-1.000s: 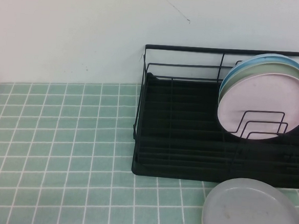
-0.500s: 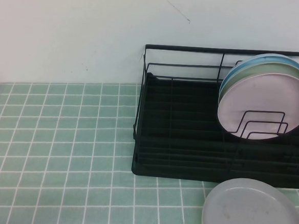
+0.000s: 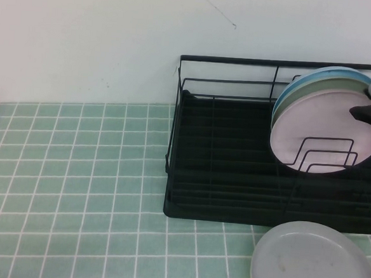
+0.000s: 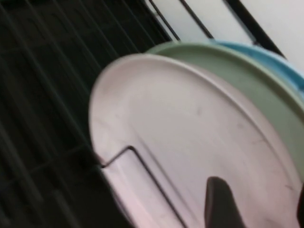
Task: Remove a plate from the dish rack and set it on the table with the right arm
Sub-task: Grasp the plate from the shelf
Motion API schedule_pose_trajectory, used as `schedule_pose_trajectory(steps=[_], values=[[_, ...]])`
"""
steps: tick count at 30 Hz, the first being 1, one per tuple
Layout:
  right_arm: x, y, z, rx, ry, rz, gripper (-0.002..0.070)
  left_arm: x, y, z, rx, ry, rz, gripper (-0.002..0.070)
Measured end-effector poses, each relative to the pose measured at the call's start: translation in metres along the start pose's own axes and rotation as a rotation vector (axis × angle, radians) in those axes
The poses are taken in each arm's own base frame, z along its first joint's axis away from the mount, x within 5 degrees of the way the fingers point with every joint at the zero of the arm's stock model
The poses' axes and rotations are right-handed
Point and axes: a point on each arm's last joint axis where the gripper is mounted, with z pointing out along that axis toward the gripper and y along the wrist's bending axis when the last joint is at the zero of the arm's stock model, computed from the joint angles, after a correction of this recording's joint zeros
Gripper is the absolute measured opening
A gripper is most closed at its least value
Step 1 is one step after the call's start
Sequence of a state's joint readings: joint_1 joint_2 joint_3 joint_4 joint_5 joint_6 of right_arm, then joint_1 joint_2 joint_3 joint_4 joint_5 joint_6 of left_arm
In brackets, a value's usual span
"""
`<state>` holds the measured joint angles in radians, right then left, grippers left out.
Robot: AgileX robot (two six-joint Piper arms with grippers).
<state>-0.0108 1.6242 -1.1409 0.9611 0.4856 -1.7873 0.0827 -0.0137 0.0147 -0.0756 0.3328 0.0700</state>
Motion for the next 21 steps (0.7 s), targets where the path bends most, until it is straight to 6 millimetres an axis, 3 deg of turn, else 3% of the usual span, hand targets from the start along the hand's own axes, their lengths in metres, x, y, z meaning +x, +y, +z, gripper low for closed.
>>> schedule_pose_trajectory(steps=[14, 18, 21], values=[[0.012, -0.013, 0.026, 0.041, 0.041, -0.037, 0.0312, 0.000, 0.000, 0.000, 0.000, 0.000, -0.002, -0.0003], [0.012, -0.014, 0.027, 0.048, 0.037, -0.033, 0.0263, 0.000, 0.000, 0.000, 0.000, 0.000, -0.002, -0.0003], [0.011, -0.016, 0.027, 0.062, 0.035, -0.028, 0.0179, 0.000, 0.000, 0.000, 0.000, 0.000, -0.002, -0.0003]])
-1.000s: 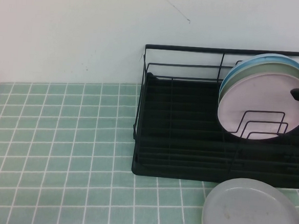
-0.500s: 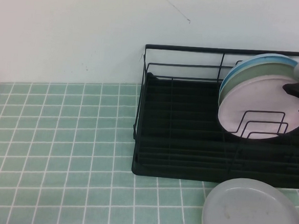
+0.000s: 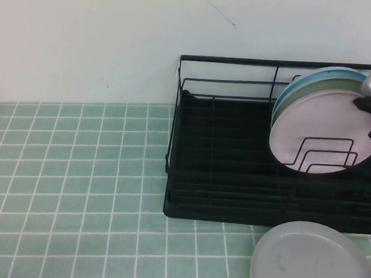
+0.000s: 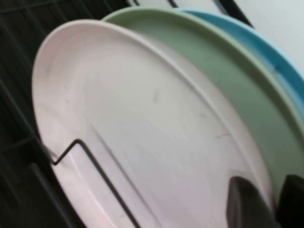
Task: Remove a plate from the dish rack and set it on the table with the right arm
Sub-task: Grasp the plate from the shelf
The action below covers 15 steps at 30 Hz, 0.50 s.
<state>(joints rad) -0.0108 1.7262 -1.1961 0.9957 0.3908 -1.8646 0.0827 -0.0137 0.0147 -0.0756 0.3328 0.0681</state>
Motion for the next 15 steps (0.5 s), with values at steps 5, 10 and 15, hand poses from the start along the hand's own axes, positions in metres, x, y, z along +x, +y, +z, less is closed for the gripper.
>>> schedule_pose_trajectory(steps=[5, 10, 15], values=[[0.0018, -0.0012, 0.0020, 0.014, 0.007, -0.005, 0.0061, 0.0000, 0.0000, 0.0000, 0.000, 0.000, 0.000, -0.0003], [0.0020, -0.0019, 0.0020, 0.022, 0.010, -0.009, 0.0032, 0.0000, 0.0000, 0.0000, 0.000, 0.000, 0.000, -0.0003], [-0.0001, -0.0027, -0.0010, 0.029, 0.004, 0.021, 0.0031, 0.0000, 0.0000, 0.0000, 0.000, 0.000, 0.000, -0.0003]])
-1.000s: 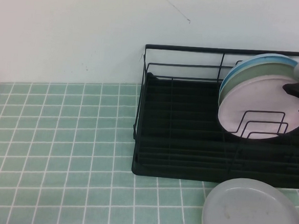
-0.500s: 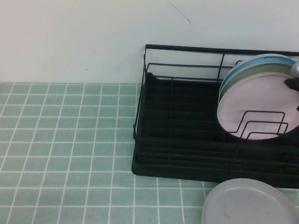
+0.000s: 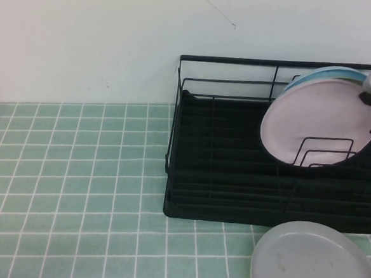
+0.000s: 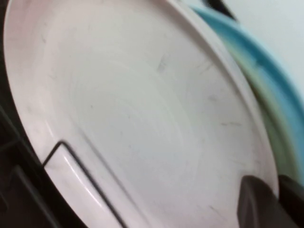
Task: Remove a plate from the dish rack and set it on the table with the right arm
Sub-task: Grasp the plate from the shelf, then place the plate from the table
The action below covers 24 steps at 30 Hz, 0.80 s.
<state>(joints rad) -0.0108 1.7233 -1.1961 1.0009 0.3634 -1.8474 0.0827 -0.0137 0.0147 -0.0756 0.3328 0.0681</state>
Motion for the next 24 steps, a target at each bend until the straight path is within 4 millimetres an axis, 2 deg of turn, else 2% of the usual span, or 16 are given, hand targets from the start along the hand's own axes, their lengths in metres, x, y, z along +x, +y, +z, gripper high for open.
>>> schedule_pose_trajectory(steps=[4, 11, 19, 24], values=[[-0.012, -0.004, -0.018, 0.037, -0.028, 0.030, 0.0029, 0.000, 0.000, 0.000, 0.000, 0.000, 0.002, -0.0003], [-0.039, -0.006, -0.075, 0.086, -0.046, 0.009, 0.0024, 0.000, 0.000, 0.000, 0.000, 0.000, 0.002, -0.0003], [-0.065, 0.012, -0.158, 0.088, -0.073, 0.107, 0.0011, 0.000, 0.000, 0.000, 0.000, 0.000, 0.002, -0.0003], [-0.073, 0.035, -0.201, 0.006, -0.072, 0.255, 0.0010, 0.000, 0.000, 0.000, 0.000, 0.000, 0.002, -0.0003]])
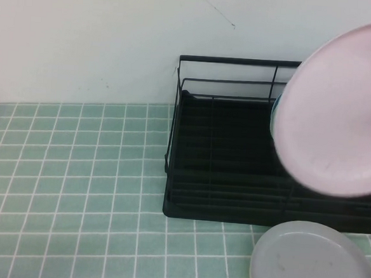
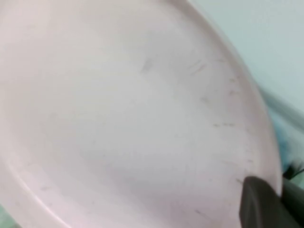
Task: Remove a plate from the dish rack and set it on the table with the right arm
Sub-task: Place the plate from the table
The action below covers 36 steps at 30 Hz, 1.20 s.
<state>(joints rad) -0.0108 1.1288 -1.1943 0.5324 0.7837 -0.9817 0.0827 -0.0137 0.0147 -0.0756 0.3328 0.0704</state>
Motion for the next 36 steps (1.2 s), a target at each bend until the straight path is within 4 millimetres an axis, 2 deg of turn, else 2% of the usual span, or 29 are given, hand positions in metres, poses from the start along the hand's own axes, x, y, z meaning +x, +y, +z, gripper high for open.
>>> schedule_pose_trajectory(steps=[3, 8, 13, 19, 26, 36], values=[[0.006, 0.015, -0.013, -0.099, 0.077, 0.119, 0.0010, 0.000, 0.000, 0.000, 0.000, 0.000, 0.000, -0.0003], [0.030, 0.037, -0.014, -0.244, 0.257, 0.312, 0.0010, 0.000, 0.000, 0.000, 0.000, 0.000, 0.000, -0.0003], [0.069, 0.051, 0.004, -0.274, 0.424, 0.490, 0.0010, 0.000, 0.000, 0.000, 0.000, 0.000, 0.000, -0.0003], [0.111, 0.064, 0.027, -0.234, 0.485, 0.602, 0.0010, 0.000, 0.000, 0.000, 0.000, 0.000, -0.002, -0.0003], [0.139, 0.068, 0.047, -0.189, 0.518, 0.653, 0.0010, 0.000, 0.000, 0.000, 0.000, 0.000, -0.002, -0.0003], [0.168, 0.060, 0.094, -0.197, 0.643, 0.686, 0.0010, 0.000, 0.000, 0.000, 0.000, 0.000, -0.002, -0.0003]])
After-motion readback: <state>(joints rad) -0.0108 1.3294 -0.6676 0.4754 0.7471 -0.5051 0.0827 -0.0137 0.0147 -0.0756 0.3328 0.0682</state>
